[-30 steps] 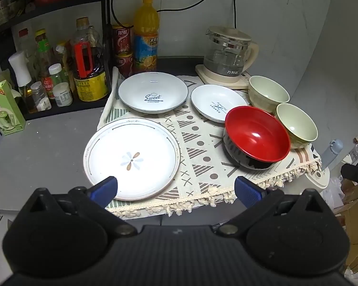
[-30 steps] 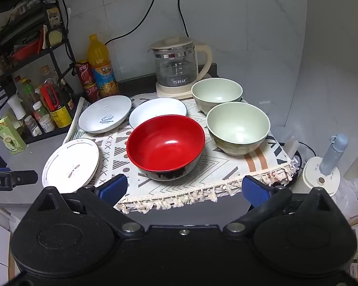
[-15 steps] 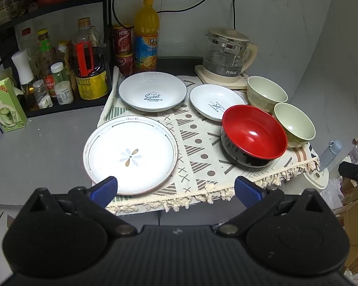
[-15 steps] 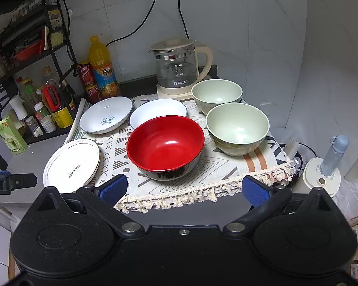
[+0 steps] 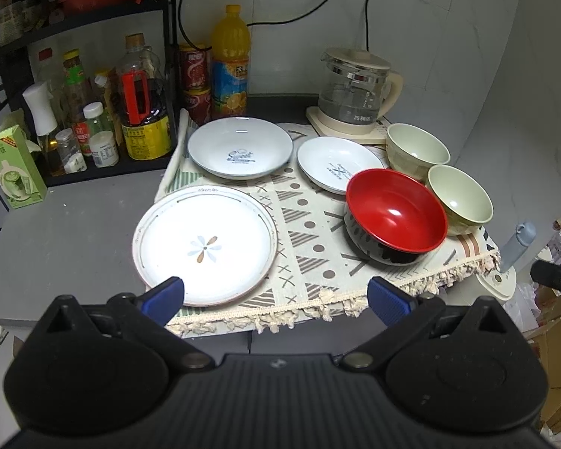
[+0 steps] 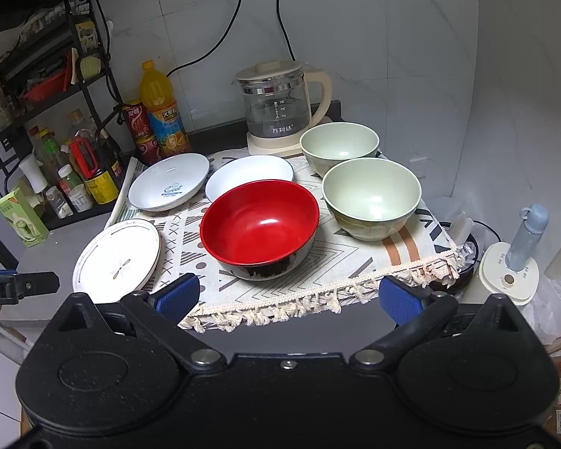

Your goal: Organize plates and bowls

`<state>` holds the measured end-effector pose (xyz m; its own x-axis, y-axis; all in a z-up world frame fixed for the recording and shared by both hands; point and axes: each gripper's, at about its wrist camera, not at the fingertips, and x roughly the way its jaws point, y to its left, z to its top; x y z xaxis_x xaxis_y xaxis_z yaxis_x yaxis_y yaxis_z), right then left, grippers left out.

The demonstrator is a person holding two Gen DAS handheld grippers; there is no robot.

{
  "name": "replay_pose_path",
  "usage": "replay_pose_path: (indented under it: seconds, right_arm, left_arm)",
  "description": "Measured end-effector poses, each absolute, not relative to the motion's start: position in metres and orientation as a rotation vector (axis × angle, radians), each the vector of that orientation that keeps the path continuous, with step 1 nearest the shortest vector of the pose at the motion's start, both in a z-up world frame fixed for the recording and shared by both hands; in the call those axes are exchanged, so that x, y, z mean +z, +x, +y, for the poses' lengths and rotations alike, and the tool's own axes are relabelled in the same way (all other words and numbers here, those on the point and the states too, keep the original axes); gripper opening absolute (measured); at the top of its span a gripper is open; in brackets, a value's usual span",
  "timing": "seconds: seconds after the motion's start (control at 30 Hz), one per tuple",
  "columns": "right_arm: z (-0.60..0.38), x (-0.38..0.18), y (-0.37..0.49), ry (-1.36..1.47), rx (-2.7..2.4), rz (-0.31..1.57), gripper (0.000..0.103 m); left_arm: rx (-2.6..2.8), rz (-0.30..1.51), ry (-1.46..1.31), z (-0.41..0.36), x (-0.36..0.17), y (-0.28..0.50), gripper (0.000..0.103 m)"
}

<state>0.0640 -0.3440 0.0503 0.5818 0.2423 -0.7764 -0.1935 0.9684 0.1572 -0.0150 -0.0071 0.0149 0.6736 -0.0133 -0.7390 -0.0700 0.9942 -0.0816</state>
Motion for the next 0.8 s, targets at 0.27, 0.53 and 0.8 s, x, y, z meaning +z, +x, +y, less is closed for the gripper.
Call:
replay_pose_path:
  seconds: [0.27, 0.53, 0.8]
  right_arm:
    - [-0.346, 0.051, 0.063, 0.058, 0.259, 0.907, 0.103]
    - [-0.350, 0.050, 0.062, 0.069, 0.256, 0.908, 0.103]
    - [-0.352, 0.049, 0.063, 0.093, 0.263, 0.911, 0.103]
  left_arm:
    - [0.031, 0.805, -0.091, -0.008, 0.025, -0.019, 0.103]
    - [0.047, 0.815, -0.098, -0.008, 0.029, -0.019, 0.103]
    - [0.048, 0.817, -0.096, -0.008, 0.029, -0.021, 0.103]
